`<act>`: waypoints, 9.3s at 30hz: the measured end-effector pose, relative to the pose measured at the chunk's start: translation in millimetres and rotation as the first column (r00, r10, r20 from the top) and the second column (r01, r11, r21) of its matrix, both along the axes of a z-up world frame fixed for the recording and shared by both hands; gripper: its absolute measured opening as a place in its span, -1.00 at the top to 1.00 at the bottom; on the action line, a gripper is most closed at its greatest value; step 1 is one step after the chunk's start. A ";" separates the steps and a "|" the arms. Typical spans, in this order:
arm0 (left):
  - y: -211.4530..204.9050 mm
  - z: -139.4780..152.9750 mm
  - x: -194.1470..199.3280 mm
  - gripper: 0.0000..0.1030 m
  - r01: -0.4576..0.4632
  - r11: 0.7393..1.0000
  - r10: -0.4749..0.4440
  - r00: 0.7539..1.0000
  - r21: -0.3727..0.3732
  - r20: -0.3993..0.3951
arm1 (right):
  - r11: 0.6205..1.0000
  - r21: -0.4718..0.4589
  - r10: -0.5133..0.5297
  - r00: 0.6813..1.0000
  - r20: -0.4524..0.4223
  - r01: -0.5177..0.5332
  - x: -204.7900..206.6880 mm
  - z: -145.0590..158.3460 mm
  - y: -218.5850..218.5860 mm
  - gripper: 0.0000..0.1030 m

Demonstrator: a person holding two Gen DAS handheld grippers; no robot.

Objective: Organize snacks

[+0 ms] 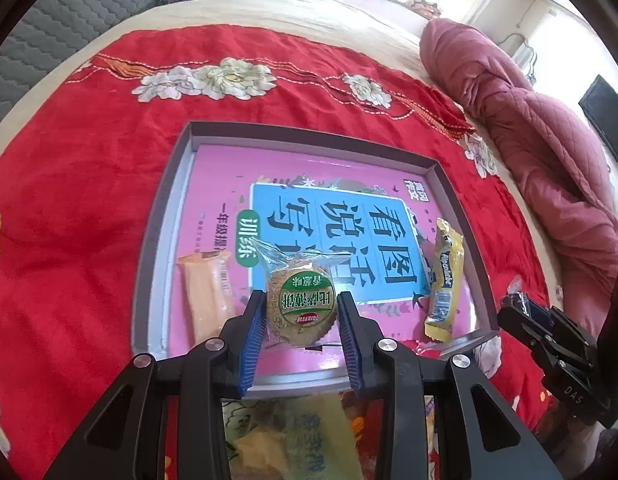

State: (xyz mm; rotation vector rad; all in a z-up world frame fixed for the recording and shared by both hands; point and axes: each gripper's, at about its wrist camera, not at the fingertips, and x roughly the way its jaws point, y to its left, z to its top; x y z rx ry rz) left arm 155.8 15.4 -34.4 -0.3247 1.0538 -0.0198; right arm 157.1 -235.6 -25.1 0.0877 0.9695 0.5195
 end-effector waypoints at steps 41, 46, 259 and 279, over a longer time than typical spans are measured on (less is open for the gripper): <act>-28.9 -38.1 24.9 0.29 0.063 0.998 -0.063 0.991 -0.005 -0.116 | 0.999 -0.034 -0.005 0.998 -0.058 0.003 16.1 -20.1 10.0 0.29; -28.4 -38.9 24.7 0.29 0.061 0.998 -0.062 0.992 -0.009 -0.114 | 0.999 -0.035 0.004 0.998 -0.063 -0.007 15.7 -21.6 11.9 0.29; 71.8 -6.6 -78.0 0.13 -0.124 0.928 0.121 0.992 -0.351 -0.030 | 0.934 0.161 0.319 0.947 0.031 -0.320 -39.7 -3.6 92.5 0.50; 49.8 16.8 -58.7 0.13 -0.099 0.940 0.111 0.994 -0.326 0.019 | 0.965 0.191 0.169 0.983 0.071 -0.179 -11.5 16.7 48.8 0.50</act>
